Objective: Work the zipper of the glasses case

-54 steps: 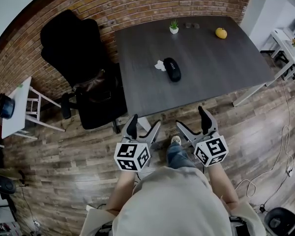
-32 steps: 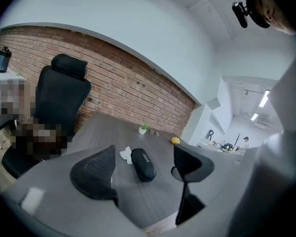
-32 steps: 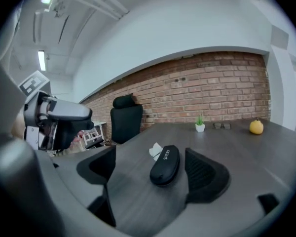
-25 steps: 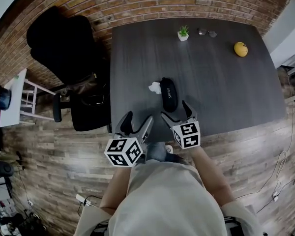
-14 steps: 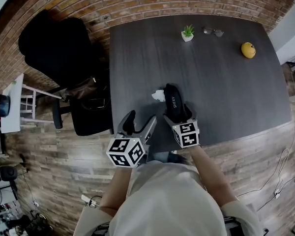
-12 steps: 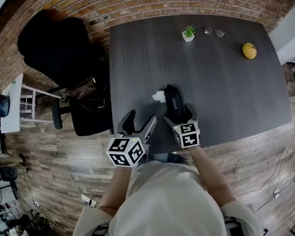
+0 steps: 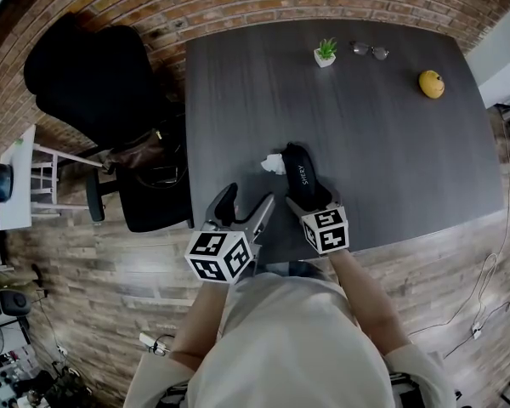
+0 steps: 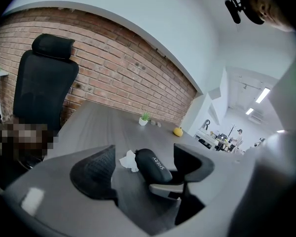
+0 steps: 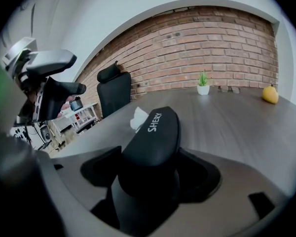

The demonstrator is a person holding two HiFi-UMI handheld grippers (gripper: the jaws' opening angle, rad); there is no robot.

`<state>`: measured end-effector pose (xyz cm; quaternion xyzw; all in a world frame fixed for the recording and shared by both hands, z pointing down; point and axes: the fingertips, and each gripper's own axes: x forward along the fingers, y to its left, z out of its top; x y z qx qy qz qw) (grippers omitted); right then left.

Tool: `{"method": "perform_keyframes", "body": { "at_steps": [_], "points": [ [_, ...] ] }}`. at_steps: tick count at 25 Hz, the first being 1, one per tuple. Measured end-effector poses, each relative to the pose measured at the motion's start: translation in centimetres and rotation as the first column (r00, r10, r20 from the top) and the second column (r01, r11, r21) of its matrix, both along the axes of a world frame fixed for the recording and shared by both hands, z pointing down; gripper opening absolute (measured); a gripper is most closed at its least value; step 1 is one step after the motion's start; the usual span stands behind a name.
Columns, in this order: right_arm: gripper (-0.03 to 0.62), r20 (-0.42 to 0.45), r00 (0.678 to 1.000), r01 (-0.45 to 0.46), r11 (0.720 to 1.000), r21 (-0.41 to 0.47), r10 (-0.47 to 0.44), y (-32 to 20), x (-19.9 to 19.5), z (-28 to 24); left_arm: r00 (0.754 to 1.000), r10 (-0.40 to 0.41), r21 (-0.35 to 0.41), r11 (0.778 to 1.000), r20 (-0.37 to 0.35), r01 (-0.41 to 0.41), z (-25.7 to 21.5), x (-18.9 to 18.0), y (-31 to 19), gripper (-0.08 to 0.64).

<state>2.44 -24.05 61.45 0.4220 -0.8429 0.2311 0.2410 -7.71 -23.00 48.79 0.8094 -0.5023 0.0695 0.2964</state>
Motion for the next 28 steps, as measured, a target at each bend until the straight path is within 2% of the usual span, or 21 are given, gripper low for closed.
{"method": "perform_keyframes", "body": {
  "at_steps": [4, 8, 11, 15, 19, 23, 25, 28],
  "points": [
    [0.347, 0.04, 0.999, 0.002, 1.0, 0.001, -0.002, 0.6, 0.2, -0.4, 1.0, 0.009, -0.002, 1.0, -0.004, -0.009, 0.1, 0.2, 0.6, 0.371],
    [0.345, 0.075, 0.997, -0.002, 1.0, 0.024, 0.0, 1.3, 0.6, -1.8, 0.999, 0.039, -0.015, 0.999, -0.038, -0.04, 0.3, 1.1, 1.5, 0.371],
    [0.345, 0.111, 0.993, 0.018, 0.998, 0.06, -0.025, 2.0, 0.7, -3.7, 0.994, 0.072, -0.054, 0.996, -0.085, -0.077, 0.5, 2.3, 2.3, 0.371],
    [0.344, 0.153, 0.985, 0.057, 0.987, 0.153, -0.081, 3.3, 0.5, -7.9, 0.973, 0.122, -0.102, 0.984, -0.197, -0.144, 0.1, 4.0, 3.4, 0.371],
    [0.344, 0.188, 0.971, 0.093, 0.96, 0.264, -0.146, 5.0, 0.3, -12.4, 0.927, 0.151, -0.11, 0.974, -0.345, -0.2, -1.7, 5.7, 4.1, 0.371],
    [0.342, 0.205, 0.953, 0.136, 0.922, 0.363, -0.222, 7.1, -0.3, -16.1, 0.848, 0.169, -0.099, 0.963, -0.503, -0.251, -4.1, 7.0, 4.7, 0.371],
    [0.343, 0.217, 0.942, 0.15, 0.902, 0.405, -0.255, 8.2, -0.7, -17.6, 0.817, 0.176, -0.082, 0.962, -0.549, -0.262, -5.3, 7.2, 4.8, 0.371],
    [0.342, 0.228, 0.927, 0.167, 0.873, 0.459, -0.297, 9.7, -1.3, -19.5, 0.79, 0.189, -0.057, 0.961, -0.583, -0.272, -7.0, 7.6, 5.1, 0.371]
  ]
}}
